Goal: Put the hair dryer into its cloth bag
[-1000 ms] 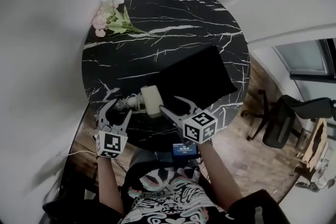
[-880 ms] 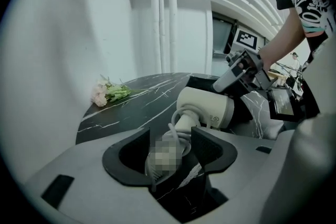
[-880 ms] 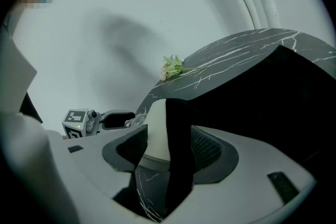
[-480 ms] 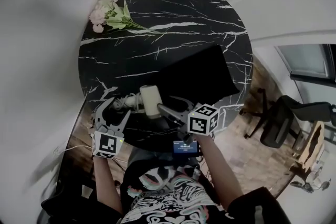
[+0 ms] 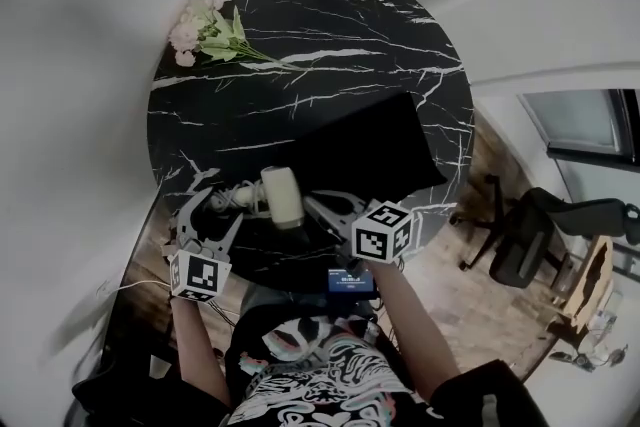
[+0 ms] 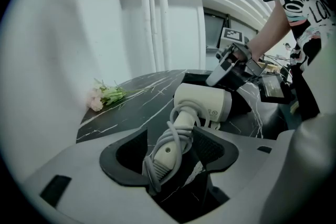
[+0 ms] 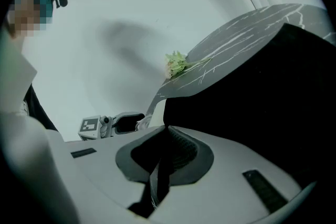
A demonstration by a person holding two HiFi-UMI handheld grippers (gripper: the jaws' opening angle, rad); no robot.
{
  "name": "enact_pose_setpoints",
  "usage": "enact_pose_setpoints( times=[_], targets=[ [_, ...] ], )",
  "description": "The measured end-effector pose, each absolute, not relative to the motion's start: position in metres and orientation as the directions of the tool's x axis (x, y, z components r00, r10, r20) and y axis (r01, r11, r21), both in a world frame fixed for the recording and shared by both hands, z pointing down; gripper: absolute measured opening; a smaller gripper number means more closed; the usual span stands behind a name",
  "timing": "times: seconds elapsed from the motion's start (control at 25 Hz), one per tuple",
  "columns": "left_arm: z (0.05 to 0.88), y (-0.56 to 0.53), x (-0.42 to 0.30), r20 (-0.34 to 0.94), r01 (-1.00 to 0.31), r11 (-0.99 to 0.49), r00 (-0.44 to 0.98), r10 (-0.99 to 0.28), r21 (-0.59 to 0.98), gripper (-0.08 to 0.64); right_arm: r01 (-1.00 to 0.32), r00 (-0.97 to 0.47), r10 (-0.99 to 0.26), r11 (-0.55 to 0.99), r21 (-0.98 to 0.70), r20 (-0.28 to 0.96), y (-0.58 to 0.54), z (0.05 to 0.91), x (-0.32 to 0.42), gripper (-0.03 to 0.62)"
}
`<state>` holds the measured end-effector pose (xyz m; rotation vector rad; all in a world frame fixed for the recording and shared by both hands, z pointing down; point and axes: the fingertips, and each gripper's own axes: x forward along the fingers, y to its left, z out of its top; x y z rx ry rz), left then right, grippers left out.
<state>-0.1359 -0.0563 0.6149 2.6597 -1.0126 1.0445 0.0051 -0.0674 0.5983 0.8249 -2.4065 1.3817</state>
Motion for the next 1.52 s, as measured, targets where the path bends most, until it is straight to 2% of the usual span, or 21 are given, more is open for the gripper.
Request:
enact_pose_setpoints(
  times=[0.24, 0.48, 0.64, 0.72, 0.8, 1.2, 1.52],
  targets=[
    [0.630, -0.052, -0.135, 0.724, -0.543, -0.834, 0.535, -0.435, -0.100, 0.299, -0.614, -0.788, -0.395, 0.434, -0.660, 0.473, -0.072, 0.576, 0.010, 0.026],
    [0.647, -0.058, -0.135, 0.784, -0.461, -0.864, 0.453, -0.425, -0.202, 0.299, -0.634, -0.773, -0.412, 0.452, -0.628, 0.483, -0.071, 0.561, 0.015, 0.026],
    [0.651, -0.058, -0.133, 0.797, -0.418, -0.887, 0.458, -0.393, -0.197, 0.302, -0.664, -0.748, -0.412, 0.467, -0.584, 0.521, -0.068, 0.560, 0.017, 0.026],
    [0.651, -0.056, -0.130, 0.806, -0.365, -0.908, 0.463, -0.369, -0.206, 0.258, -0.672, -0.740, -0.410, 0.469, -0.572, 0.533, -0.066, 0.561, 0.016, 0.026],
    [0.652, -0.052, -0.129, 0.819, -0.334, -0.922, 0.463, -0.340, -0.194, 0.247, -0.678, -0.735, -0.410, 0.465, -0.570, 0.540, -0.065, 0.563, 0.016, 0.026],
    [0.633, -0.021, -0.111, 0.751, -0.444, -0.893, 0.567, -0.338, -0.067, 0.222, -0.693, -0.720, -0.417, 0.461, -0.554, 0.554, -0.064, 0.563, 0.022, 0.026],
    [0.618, -0.013, -0.101, 0.733, -0.416, -0.906, 0.591, -0.337, -0.081, 0.215, -0.703, -0.711, -0.436, 0.455, -0.546, 0.552, -0.063, 0.561, 0.025, 0.026]
  ],
)
